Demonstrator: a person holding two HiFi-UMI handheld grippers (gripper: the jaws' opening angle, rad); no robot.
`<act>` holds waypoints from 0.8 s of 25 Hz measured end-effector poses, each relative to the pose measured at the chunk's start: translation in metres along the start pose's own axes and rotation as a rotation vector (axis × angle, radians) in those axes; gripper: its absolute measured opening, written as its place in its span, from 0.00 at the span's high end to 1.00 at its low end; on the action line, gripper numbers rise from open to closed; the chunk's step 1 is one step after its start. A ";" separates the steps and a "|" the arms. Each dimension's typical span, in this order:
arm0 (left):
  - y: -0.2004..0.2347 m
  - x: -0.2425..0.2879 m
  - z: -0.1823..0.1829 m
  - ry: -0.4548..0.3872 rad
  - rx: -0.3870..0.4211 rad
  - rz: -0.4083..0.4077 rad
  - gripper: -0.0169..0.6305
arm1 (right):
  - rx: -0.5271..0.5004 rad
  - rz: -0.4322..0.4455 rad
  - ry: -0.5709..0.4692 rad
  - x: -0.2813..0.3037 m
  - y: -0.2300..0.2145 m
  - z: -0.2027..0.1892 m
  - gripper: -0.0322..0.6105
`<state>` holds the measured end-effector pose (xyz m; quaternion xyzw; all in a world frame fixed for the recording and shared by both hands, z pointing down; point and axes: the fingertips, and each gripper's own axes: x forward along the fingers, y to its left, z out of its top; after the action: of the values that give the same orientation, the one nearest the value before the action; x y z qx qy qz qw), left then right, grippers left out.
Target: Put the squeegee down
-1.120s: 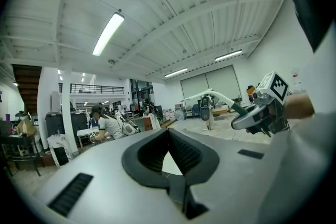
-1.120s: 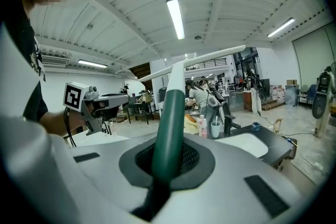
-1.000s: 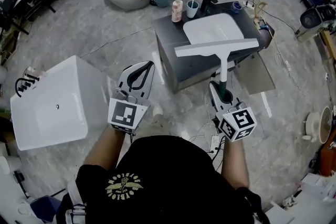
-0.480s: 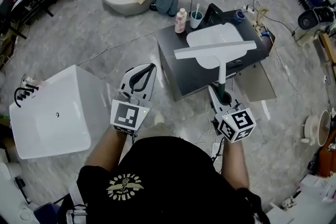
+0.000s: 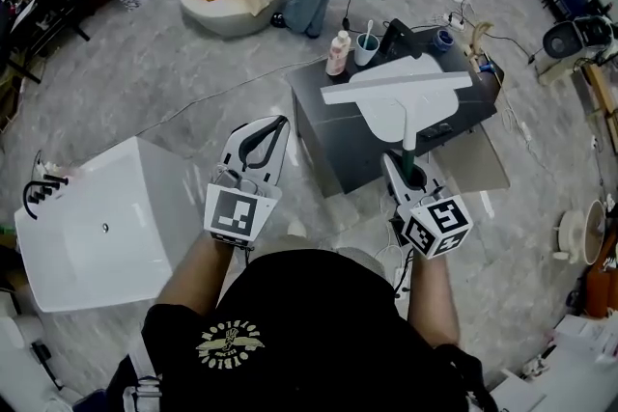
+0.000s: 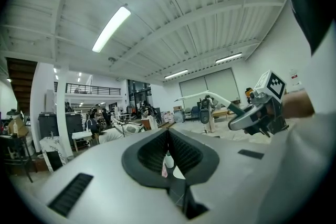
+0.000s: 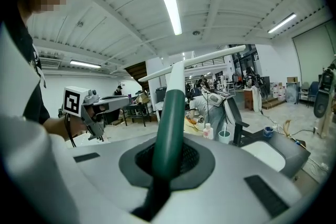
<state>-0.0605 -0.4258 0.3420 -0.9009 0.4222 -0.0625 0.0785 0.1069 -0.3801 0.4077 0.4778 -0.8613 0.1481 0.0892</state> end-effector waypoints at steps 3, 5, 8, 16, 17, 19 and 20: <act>0.009 0.004 -0.008 0.001 -0.007 0.007 0.94 | 0.015 0.002 0.011 0.012 -0.003 -0.006 0.91; 0.016 0.006 -0.011 0.007 -0.017 0.012 0.94 | 0.036 0.005 0.021 0.019 -0.005 -0.011 0.91; 0.023 0.013 -0.016 0.016 -0.018 0.006 0.94 | 0.062 0.014 0.034 0.035 -0.013 -0.018 0.91; 0.032 0.036 -0.028 0.035 -0.020 0.010 0.94 | 0.091 0.010 0.125 0.078 -0.042 -0.065 0.91; 0.036 0.038 -0.028 0.039 -0.022 0.018 0.94 | 0.095 0.009 0.140 0.083 -0.047 -0.072 0.91; 0.041 0.043 -0.030 0.051 -0.018 0.031 0.94 | 0.104 0.007 0.165 0.093 -0.057 -0.085 0.91; 0.044 0.045 -0.032 0.062 -0.013 0.035 0.94 | 0.110 0.006 0.175 0.097 -0.062 -0.091 0.91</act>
<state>-0.0700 -0.4912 0.3666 -0.8915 0.4406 -0.0863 0.0604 0.1092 -0.4576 0.5325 0.4647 -0.8421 0.2365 0.1376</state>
